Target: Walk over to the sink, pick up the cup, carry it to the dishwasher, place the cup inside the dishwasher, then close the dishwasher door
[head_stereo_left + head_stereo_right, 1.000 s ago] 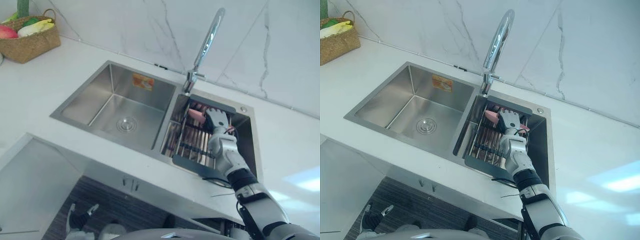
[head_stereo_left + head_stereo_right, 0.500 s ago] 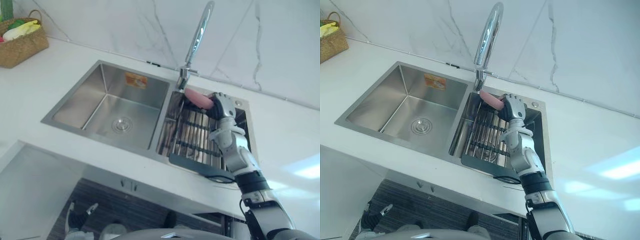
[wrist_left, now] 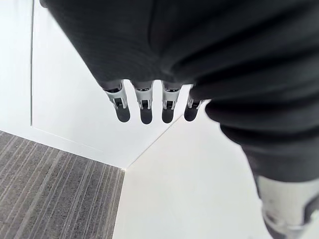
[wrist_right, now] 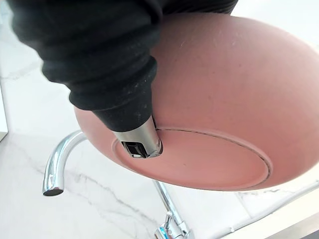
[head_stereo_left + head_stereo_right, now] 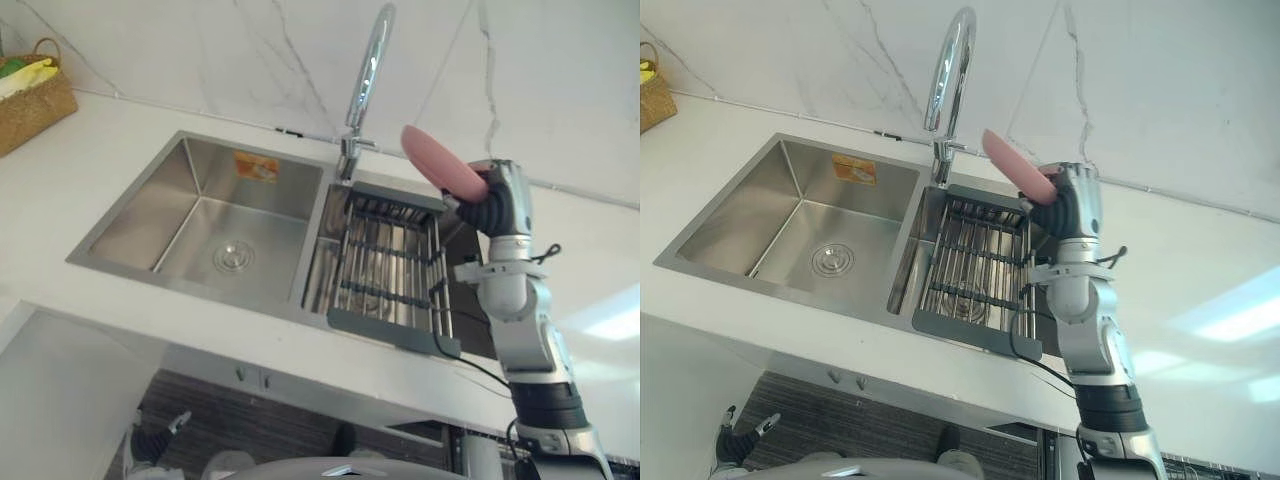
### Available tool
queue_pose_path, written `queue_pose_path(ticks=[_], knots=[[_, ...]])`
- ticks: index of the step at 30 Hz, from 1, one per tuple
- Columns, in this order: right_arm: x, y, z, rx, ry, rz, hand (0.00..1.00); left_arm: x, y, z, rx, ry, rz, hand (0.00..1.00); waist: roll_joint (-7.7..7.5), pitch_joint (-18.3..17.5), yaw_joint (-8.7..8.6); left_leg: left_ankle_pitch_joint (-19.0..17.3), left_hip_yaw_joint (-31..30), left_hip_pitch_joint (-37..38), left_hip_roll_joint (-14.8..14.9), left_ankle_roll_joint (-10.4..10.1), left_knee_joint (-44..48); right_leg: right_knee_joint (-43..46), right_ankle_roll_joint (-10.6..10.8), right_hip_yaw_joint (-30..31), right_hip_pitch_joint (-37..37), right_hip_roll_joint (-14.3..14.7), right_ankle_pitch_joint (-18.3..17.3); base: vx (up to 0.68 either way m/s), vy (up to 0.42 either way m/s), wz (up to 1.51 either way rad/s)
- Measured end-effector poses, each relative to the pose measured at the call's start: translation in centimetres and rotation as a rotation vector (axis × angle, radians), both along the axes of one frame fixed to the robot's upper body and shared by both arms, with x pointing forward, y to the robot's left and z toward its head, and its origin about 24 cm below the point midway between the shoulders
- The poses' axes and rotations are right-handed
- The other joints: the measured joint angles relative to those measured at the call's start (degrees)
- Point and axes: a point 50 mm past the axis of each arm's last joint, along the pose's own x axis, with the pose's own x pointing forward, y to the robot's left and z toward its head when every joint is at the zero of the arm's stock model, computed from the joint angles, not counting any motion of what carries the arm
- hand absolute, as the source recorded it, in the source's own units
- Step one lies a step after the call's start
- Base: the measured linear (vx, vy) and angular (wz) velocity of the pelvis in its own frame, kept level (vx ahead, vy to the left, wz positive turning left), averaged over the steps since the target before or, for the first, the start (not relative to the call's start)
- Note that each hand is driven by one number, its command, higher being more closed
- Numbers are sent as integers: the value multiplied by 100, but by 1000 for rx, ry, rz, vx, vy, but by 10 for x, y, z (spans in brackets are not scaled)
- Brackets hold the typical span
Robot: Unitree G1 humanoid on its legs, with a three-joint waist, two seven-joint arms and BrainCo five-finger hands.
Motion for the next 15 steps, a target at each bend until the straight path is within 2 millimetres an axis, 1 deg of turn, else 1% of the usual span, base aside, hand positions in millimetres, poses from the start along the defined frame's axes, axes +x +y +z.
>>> queue_pose_path(ticks=[1,2,4,5,7,8,9,10,11,12,13,14,15], knots=[[-1,0,2,-15,-9,10,100,-1,-7,-2,-19,1,3,0,119,5,12,-232,-89,-121,11,40,393,0,-10,177,-23,65,37,-85,54,-74],[-1,-1,4,-32,-14,10,100,0,-14,-4,-39,1,-10,0,213,10,22,-387,-161,-145,-7,79,579,0,0,370,-74,99,97,-94,68,-75],[-1,-2,5,-37,-25,2,100,1,-19,-4,-55,0,-37,0,233,4,-20,-477,-126,-146,-69,116,632,0,10,577,-174,96,173,-110,108,-70],[-3,-5,7,-31,-45,-16,100,3,-22,-5,-67,-1,-67,0,203,12,-65,-534,-89,-170,-150,177,674,18,4,830,-341,79,271,-102,103,-79],[-8,-13,13,-21,-82,-55,100,7,-25,-5,-83,-6,-90,0,202,29,-87,-640,-7,-300,-186,234,826,273,-1,1118,-677,53,274,-123,95,-79],[-14,-20,15,-13,-114,-91,100,9,-25,-4,-81,-11,-105,0,174,37,-135,-687,84,-490,-230,277,969,538,-39,1283,-994,20,225,-197,140,-64],[-19,-25,17,-8,-137,-123,100,11,-22,-3,-73,-14,-114,0,84,102,-243,-684,144,-561,-318,319,1055,637,-166,1285,-1117,-38,102,-182,115,-37],[-22,-32,16,0,-144,-157,100,12,-20,-3,-66,-12,-118,0,-19,163,-345,-645,155,-577,-352,357,1108,594,-350,1194,-1153,-69,-53,-122,93,-34],[-25,-38,11,25,-146,-201,100,12,-18,-3,-64,-10,-110,0,38,150,-341,-479,259,-527,-263,442,995,581,-1082,619,-1150,-52,-761,-136,70,-78],[-24,-34,12,29,-160,-189,100,7,-13,-2,-59,-13,-77,0,228,127,-238,-346,610,-414,23,483,673,859,-1132,102,-1193,-76,-1296,-152,66,-104],[-22,-30,14,28,-174,-176,100,5,-11,-2,-63,-15,-50,0,232,138,-198,-348,798,-374,95,472,636,1351,-1158,-79,-1335,-165,-1270,-147,51,-118],[-19,-25,15,21,-195,-163,100,2,-4,-1,-59,-19,-3,0,252,149,-152,-348,1057,-350,189,473,662,2445,-1225,-436,-1489,-419,-1335,-103,43,-88],[-17,-21,15,17,-199,-154,100,-2,1,0,-52,-16,18,0,227,132,-114,-347,1220,-299,257,472,656,3068,-1232,-674,-1428,-607,-1510,-64,38,-86]])
